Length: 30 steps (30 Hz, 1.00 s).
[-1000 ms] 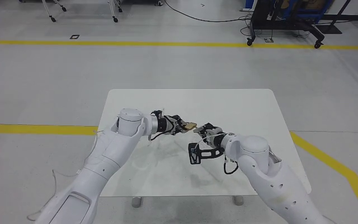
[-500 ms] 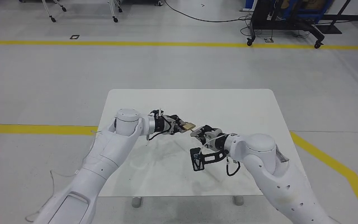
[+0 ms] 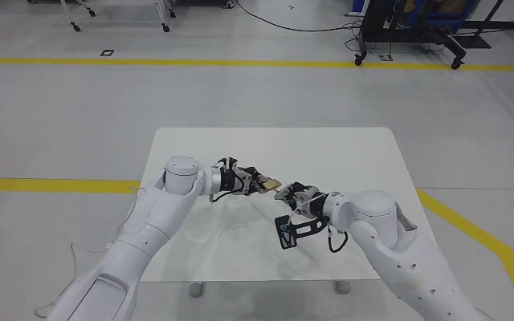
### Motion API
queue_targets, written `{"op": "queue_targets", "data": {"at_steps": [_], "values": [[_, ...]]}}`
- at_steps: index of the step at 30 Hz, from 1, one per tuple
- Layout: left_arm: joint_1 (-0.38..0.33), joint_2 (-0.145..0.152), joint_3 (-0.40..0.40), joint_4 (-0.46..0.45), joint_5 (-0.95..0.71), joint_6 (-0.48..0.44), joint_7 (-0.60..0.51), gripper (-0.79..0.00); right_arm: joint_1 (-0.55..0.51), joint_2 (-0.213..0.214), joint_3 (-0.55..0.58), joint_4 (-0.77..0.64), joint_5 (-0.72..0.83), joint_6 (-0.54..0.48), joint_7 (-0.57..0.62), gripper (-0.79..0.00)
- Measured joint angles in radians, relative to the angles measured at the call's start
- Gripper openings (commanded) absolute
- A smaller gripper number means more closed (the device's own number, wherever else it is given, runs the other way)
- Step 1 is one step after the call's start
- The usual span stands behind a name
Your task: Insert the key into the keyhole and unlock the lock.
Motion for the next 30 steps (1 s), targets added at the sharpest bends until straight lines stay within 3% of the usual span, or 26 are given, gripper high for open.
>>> {"op": "queue_targets", "data": {"at_steps": [15, 27, 29, 30], "values": [[-0.005, -0.001, 0.014, -0.001, 0.006, -0.002, -0.021, -0.785, 0.026, 0.000, -0.035, 0.026, 0.006, 0.010, 0.037, -0.785], [-0.009, -0.003, 0.023, 0.005, -0.007, 0.001, -0.036, -0.785, 0.041, -0.011, -0.078, 0.032, -0.004, 0.027, 0.143, -0.785], [-0.009, -0.004, 0.022, 0.008, -0.009, -0.001, -0.036, -0.785, 0.042, -0.011, -0.074, 0.028, 0.007, 0.026, 0.150, -0.342], [-0.009, -0.003, 0.021, 0.009, -0.010, -0.001, -0.034, -0.785, 0.041, -0.011, -0.073, 0.025, 0.012, 0.025, 0.153, -0.074]]}}
